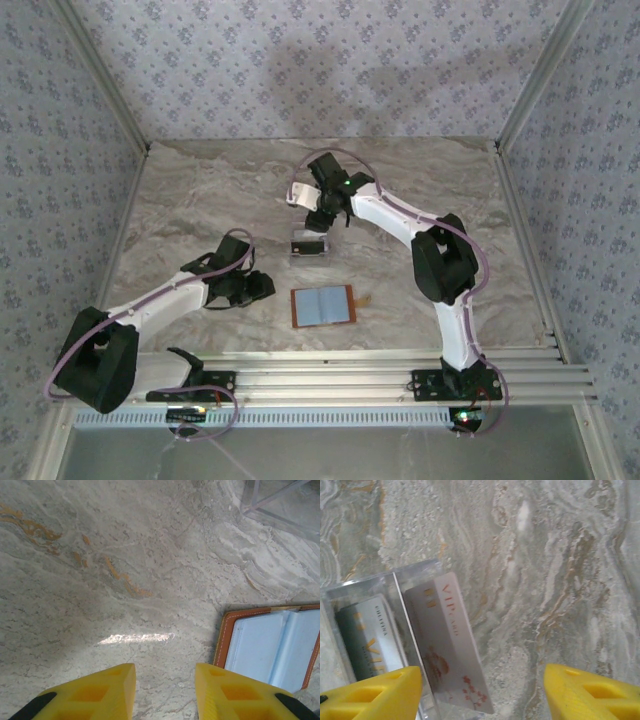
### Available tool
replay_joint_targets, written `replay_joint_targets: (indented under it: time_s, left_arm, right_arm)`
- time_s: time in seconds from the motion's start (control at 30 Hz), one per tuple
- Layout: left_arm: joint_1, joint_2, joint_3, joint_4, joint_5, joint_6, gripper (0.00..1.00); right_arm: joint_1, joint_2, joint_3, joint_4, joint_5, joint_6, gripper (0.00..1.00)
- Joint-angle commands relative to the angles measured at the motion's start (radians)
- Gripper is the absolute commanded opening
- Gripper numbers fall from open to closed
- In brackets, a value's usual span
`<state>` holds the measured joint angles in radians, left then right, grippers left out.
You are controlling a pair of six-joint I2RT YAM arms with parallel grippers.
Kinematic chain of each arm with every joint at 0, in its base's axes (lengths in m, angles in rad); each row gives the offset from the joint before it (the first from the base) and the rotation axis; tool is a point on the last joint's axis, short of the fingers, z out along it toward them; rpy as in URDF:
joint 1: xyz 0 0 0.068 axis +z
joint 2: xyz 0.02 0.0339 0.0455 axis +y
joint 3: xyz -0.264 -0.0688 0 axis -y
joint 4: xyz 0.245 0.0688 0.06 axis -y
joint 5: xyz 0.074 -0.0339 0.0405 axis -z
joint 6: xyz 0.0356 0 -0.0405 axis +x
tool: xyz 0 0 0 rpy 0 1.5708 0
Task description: Take the credit cards out of the card holder
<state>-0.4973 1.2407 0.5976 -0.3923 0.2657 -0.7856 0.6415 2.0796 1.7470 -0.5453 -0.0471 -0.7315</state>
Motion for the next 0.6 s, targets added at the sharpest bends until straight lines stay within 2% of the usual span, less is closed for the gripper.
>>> replay_joint_targets:
  time_s: [0.0,0.3,0.47,0.5,0.53,0.57]
  left_arm:
    - [0.006,-0.009,-0.009,0.004,0.011,0.006,0.37]
    - [0.009,-0.008,-0.01,0.0,-0.02,0.018,0.38]
    - [0.026,0.022,0.047,-0.034,-0.097,0.075,0.57]
    - [0.032,0.029,0.061,-0.042,-0.115,0.087,0.61]
    - [0.042,0.037,0.076,-0.051,-0.135,0.101,0.77]
    - [0.051,0.046,0.094,-0.059,-0.149,0.115,0.84]
  right_arm:
    - [-0.004,0.008,0.037,0.033,0.074,0.027,0.67]
    - [-0.025,-0.062,-0.003,0.075,0.125,0.096,0.66]
    - [-0.065,-0.193,-0.129,0.105,0.153,0.158,0.68]
    - [-0.073,-0.221,-0.162,0.113,0.161,0.169,0.73]
    - [-0.083,-0.255,-0.199,0.124,0.167,0.18,0.99]
    - [-0.096,-0.289,-0.239,0.133,0.171,0.192,1.0]
